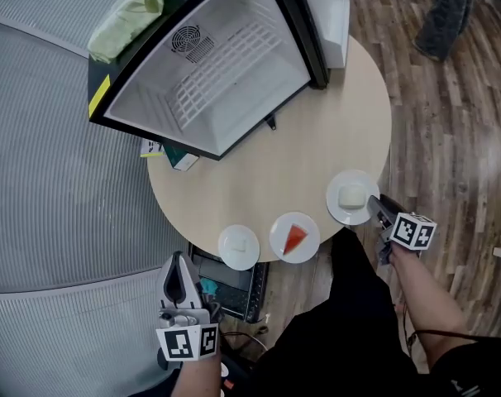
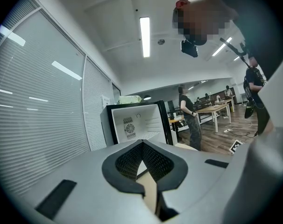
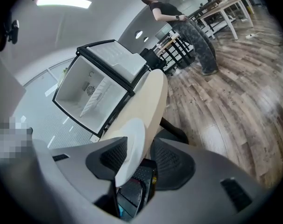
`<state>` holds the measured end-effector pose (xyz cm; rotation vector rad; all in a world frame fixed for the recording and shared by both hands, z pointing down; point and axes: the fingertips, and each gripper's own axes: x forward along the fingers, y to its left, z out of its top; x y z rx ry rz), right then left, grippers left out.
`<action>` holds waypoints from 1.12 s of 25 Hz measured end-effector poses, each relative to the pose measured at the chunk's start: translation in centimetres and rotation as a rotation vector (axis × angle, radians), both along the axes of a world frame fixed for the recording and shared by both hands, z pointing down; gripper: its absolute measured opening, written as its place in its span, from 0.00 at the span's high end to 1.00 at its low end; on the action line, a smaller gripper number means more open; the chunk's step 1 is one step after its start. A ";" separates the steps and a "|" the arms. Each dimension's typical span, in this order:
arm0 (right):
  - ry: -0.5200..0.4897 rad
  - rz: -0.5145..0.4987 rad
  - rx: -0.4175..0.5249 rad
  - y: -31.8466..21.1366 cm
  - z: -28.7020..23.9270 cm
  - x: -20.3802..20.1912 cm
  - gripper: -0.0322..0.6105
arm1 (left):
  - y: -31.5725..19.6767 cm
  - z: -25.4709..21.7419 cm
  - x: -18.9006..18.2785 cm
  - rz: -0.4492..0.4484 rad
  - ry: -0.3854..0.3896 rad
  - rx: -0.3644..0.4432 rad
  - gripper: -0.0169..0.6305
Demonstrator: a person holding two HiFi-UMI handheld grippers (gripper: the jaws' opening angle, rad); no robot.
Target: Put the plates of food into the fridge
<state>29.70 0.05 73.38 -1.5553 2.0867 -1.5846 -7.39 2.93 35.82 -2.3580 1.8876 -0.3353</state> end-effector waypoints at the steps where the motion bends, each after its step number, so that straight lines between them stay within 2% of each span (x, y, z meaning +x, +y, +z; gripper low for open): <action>1: -0.026 0.000 -0.007 -0.2 0.0 -0.3 0.68 | -0.2 0.0 0.0 -0.003 -0.001 -0.003 0.97; 5: -0.137 0.027 -0.034 -0.7 0.2 -1.0 0.69 | -0.8 0.2 0.0 -0.015 -0.007 0.002 0.97; 6: -0.144 0.034 -0.036 -0.7 0.2 -1.0 0.72 | -0.9 0.3 0.1 -0.016 -0.008 0.002 0.97; 7: -0.143 0.040 -0.038 -0.7 0.3 -0.9 0.83 | -0.9 0.4 0.1 -0.018 -0.007 0.001 0.97; 8: -0.144 0.046 -0.042 -0.7 0.2 -0.9 0.87 | -1.0 0.4 0.1 -0.019 -0.006 0.000 0.97; 14: -0.159 0.076 -0.047 -1.0 -1.4 -0.5 0.91 | -1.5 -0.2 0.2 -0.005 -0.014 0.011 0.97; 18: -0.245 0.093 -0.052 -1.5 -2.9 -1.4 0.92 | -1.9 -0.4 -0.4 -0.015 0.005 0.019 0.97; 23: -0.259 0.098 -0.042 -2.4 -4.8 -1.1 0.92 | -2.1 -0.3 -0.5 -0.018 0.035 0.029 0.97; 28: -0.231 0.074 0.000 -3.8 -7.9 -1.6 0.92 | -2.1 -0.6 -0.8 -0.017 0.062 0.037 0.97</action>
